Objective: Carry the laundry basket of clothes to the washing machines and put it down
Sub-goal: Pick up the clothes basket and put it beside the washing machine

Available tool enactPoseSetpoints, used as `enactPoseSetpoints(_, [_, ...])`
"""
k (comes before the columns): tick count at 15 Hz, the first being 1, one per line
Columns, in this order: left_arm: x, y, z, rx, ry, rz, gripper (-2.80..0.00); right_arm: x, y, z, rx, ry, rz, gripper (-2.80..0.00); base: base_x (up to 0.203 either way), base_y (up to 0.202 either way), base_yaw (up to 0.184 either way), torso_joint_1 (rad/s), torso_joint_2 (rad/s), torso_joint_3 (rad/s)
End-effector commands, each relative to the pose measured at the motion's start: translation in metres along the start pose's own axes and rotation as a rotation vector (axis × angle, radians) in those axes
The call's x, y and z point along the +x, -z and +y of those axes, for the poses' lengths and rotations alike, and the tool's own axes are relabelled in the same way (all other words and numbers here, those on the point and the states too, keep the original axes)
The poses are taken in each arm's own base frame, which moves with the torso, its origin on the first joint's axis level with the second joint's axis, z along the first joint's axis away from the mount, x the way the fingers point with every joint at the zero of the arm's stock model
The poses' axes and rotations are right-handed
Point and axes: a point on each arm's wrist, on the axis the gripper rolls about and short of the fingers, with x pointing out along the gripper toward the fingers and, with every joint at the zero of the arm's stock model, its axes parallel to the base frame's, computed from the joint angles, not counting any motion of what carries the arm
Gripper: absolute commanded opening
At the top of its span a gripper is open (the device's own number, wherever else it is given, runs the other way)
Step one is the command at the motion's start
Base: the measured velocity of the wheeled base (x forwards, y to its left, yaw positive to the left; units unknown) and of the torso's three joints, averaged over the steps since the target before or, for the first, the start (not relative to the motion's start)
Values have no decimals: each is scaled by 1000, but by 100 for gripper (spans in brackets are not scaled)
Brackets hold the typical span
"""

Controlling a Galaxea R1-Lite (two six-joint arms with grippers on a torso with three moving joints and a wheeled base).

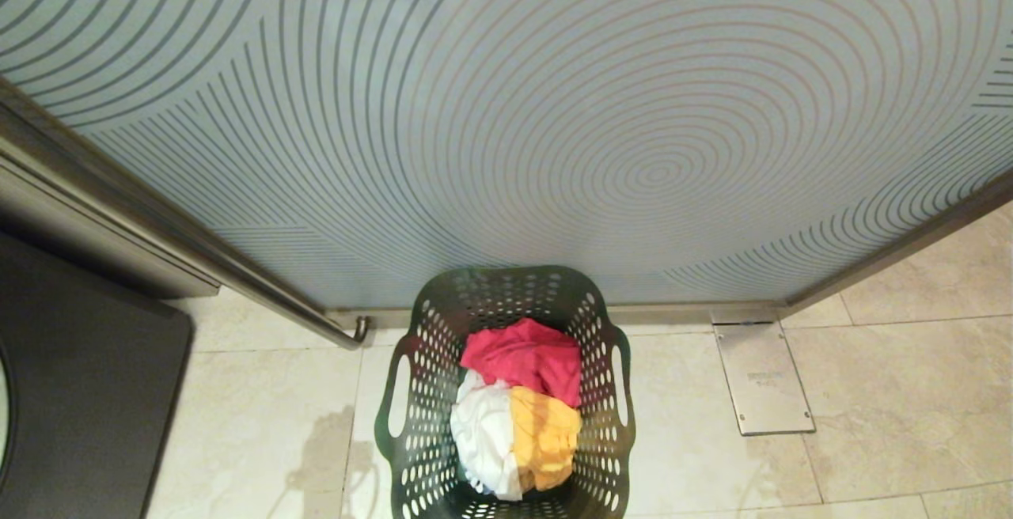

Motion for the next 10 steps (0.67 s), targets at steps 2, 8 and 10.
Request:
enactPoseSetpoints(2, [49,-68,2,-27,49,233,-280,71,-81,2,65,37,284,-280,0,0,0,0,0,0])
enactPoseSetpoints(8, [173,-67,-19,-39,276,788,0,215,-38,39,224,-39,763,0,0,0,0,0,0,0])
enactPoseSetpoints(10, [176,-58,-35,6,360,851,0,223,-14,63,288,-115,792,0,0,0,0,0,0,0])
